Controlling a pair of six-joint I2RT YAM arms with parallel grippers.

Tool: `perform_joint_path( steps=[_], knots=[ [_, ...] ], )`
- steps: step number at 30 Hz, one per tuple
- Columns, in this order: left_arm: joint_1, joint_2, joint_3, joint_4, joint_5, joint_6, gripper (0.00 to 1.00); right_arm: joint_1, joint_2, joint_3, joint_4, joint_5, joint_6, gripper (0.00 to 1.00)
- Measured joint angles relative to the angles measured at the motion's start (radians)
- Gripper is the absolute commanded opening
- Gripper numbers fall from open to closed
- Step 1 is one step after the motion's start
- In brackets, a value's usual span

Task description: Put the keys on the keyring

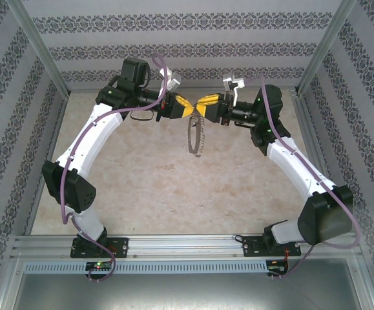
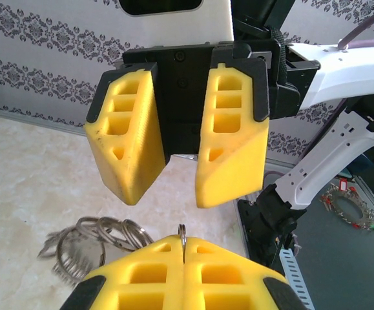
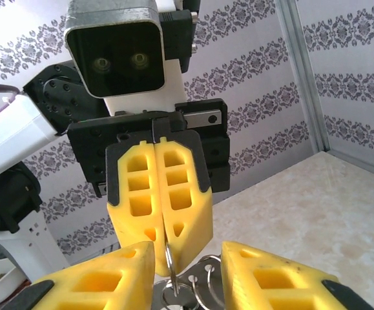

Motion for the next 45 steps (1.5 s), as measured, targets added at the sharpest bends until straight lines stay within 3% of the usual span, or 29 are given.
perform_joint_path(
  steps=[8, 17, 25, 33, 38, 42, 45],
  knots=[
    [0.0, 0.0, 0.0, 0.006, 0.0, 0.0, 0.0, 0.014, 0.01, 0.0, 0.011, -0.016, 0.008, 0.3],
    [0.0, 0.0, 0.0, 0.011, -0.002, 0.0, 0.0, 0.02, 0.016, 0.0, 0.011, -0.026, 0.01, 0.21],
    [0.0, 0.0, 0.0, 0.032, -0.008, -0.011, 0.0, 0.026, 0.016, -0.002, 0.011, -0.026, 0.01, 0.22],
    [0.0, -0.004, -0.011, 0.045, -0.008, -0.027, 0.0, 0.026, 0.016, -0.011, 0.012, -0.027, 0.004, 0.01],
    [0.0, -0.004, -0.011, 0.049, -0.008, -0.033, 0.0, 0.026, 0.016, -0.011, 0.011, -0.027, 0.005, 0.0],
    [0.0, -0.004, -0.011, 0.044, -0.012, -0.02, 0.25, 0.024, 0.017, -0.01, -0.001, -0.034, -0.008, 0.0],
    [0.003, -0.006, -0.01, 0.03, -0.016, 0.0, 0.34, 0.024, 0.026, 0.003, -0.05, -0.053, -0.037, 0.0]
  ],
)
